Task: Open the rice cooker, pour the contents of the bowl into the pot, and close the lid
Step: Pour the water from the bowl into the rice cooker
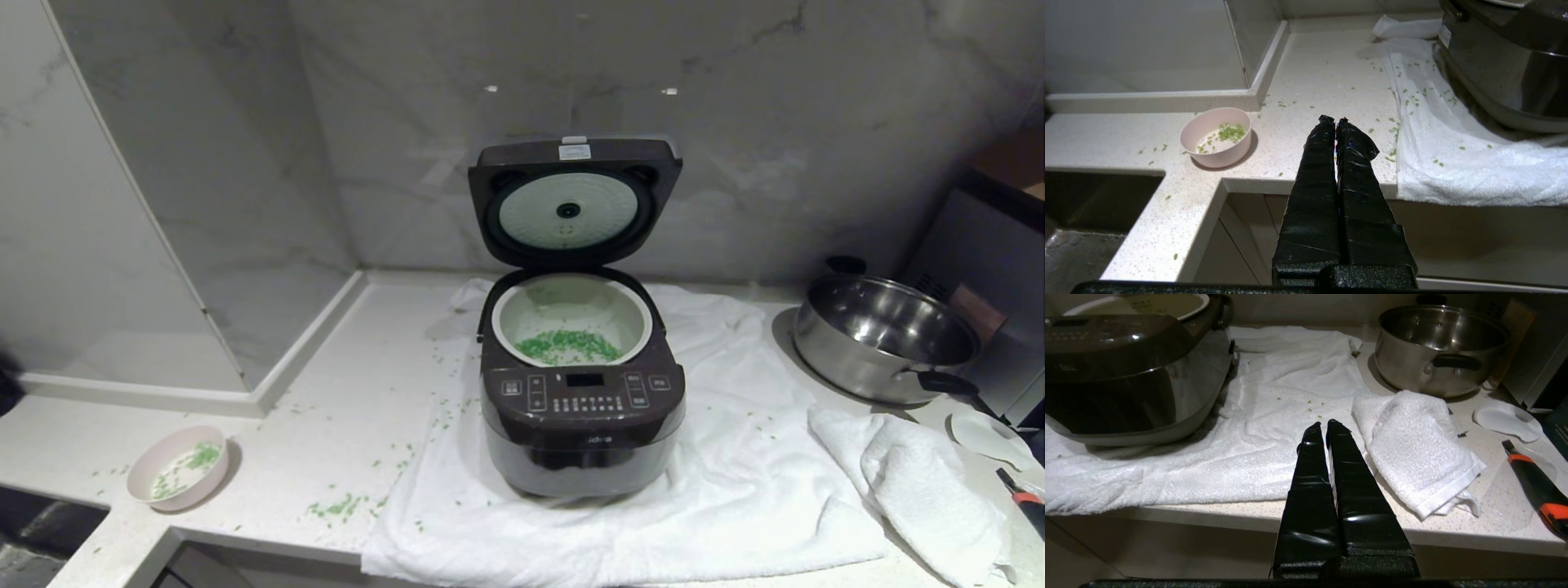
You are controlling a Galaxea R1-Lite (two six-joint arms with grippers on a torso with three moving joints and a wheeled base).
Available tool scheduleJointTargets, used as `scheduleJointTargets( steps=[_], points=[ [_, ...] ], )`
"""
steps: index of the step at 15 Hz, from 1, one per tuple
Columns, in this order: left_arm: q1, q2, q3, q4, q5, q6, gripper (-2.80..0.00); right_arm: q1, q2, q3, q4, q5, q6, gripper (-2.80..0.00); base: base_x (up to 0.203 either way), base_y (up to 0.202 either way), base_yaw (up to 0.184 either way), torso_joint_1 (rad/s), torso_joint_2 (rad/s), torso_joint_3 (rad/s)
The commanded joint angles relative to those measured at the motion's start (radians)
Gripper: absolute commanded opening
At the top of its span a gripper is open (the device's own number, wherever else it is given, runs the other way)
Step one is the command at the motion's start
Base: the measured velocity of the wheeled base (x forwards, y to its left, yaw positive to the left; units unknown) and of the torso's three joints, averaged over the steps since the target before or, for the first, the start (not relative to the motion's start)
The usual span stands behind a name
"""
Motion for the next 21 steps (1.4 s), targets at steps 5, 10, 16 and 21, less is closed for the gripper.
scheduleJointTargets(
  steps=[5, 10, 16, 21],
  points=[
    [0.0, -0.001, 0.014, -0.001, 0.0, 0.001, -2.8, 0.0, 0.0, 0.002, -0.001, 0.0, -0.002, -2.8, 0.16, 0.001, 0.005, -0.001, 0.01, 0.004],
    [0.0, -0.001, 0.014, -0.001, 0.003, -0.019, -2.8, 0.0, 0.0, 0.002, -0.001, 0.0, -0.001, -2.8, 0.194, 0.0, 0.0, 0.004, 0.0, 0.002],
    [0.0, -0.001, 0.012, -0.005, 0.029, -0.065, -2.8, 0.0, 0.0, 0.002, -0.002, 0.0, 0.002, -2.8, 0.04, 0.0, 0.001, 0.003, 0.0, 0.001],
    [-0.001, 0.15, -0.245, 0.072, 0.082, -0.112, -2.8, 0.0, 0.0, 0.002, -0.002, 0.0, 0.002, -2.8, 0.0, 0.0, 0.0, 0.0, 0.0, 0.0]
  ],
)
